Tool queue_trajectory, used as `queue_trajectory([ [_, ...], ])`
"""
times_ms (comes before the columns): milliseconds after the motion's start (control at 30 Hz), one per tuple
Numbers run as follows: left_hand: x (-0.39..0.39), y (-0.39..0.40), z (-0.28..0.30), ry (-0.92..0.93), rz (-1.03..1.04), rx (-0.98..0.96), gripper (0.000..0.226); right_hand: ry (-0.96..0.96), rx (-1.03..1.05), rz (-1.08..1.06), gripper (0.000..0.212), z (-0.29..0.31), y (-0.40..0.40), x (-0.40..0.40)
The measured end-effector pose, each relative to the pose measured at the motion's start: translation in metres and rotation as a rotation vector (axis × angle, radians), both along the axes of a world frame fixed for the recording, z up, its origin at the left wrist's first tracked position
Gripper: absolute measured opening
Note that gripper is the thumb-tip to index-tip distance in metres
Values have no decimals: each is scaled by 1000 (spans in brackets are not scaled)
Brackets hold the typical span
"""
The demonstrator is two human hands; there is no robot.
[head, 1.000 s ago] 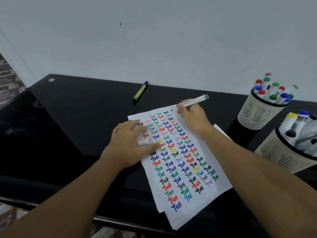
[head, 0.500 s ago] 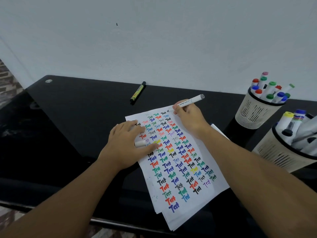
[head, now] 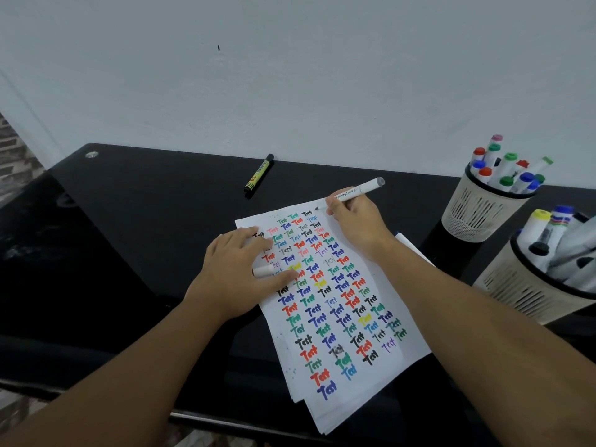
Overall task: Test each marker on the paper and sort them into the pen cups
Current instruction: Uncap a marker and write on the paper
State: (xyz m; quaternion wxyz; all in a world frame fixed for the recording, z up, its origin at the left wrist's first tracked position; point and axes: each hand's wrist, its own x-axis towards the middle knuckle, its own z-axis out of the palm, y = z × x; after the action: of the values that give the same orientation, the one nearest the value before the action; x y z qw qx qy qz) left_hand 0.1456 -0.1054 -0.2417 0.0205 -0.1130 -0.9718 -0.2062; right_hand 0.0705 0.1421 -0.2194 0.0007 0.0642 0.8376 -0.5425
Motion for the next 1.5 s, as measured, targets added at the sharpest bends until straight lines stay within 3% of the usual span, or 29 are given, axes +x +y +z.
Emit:
queue_trajectory([
  [1500,-2,-3,-5,2,-7,5,95,103,13,-34,12,-2,2,2],
])
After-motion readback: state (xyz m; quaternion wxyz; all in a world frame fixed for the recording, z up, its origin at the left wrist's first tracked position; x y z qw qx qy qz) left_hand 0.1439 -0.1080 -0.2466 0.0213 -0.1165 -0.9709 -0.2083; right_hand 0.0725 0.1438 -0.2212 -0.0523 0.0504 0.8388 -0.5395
